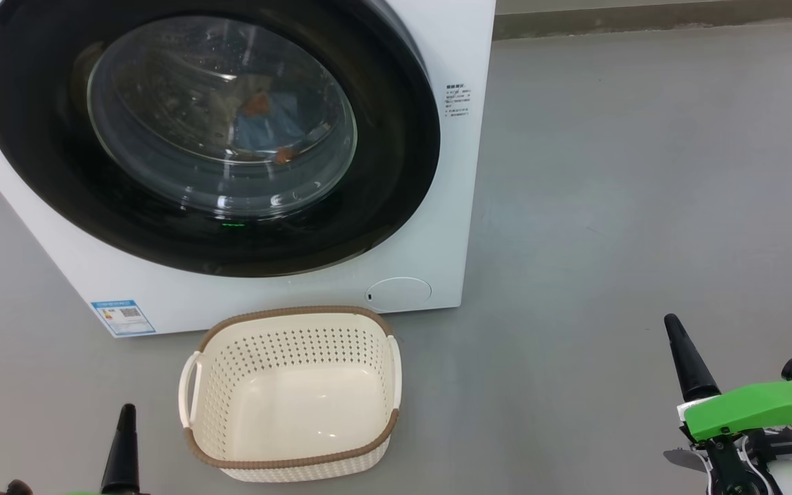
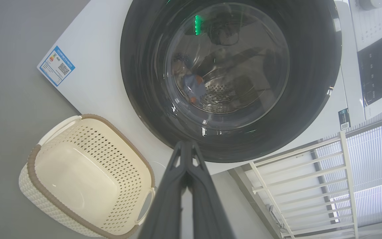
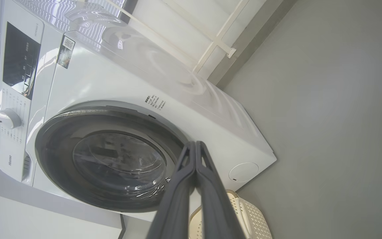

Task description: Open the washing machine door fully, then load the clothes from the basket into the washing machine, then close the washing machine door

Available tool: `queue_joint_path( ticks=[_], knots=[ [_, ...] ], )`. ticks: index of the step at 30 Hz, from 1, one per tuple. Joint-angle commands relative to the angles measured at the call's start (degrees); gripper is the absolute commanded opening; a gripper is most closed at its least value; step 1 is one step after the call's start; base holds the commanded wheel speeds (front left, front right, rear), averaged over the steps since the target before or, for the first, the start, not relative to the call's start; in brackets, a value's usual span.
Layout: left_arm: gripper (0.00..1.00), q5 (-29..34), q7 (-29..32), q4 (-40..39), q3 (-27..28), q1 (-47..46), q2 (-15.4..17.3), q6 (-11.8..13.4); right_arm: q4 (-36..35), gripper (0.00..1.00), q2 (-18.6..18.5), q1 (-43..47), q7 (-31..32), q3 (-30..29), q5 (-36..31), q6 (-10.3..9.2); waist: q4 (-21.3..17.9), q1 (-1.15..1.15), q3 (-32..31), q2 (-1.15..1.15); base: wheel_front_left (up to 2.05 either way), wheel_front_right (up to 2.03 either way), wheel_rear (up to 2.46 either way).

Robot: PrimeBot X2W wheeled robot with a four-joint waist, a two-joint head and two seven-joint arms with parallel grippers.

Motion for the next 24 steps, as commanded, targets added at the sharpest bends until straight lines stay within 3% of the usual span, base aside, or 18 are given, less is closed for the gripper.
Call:
queue_joint_path(
  ticks=[1, 24],
  knots=[
    [0.00, -1.0, 0.3, -1.8, 1.5, -2.5, 0.4, 0.1, -1.8, 0.00, -0.3, -0.6, 0.3, 0.1, 1.6, 0.06, 0.0, 0.00, 0.0, 0.00, 0.00, 0.00, 0.00],
    [0.00, -12.2, 4.4, -2.2, 3.3, -3.6, -1.4, 0.1, -2.5, 0.00, 1.5, -0.1, 4.2, -3.6, 14.6, 0.03, 0.3, 0.00, -0.1, 0.00, 0.00, 0.00, 0.00]
  ],
)
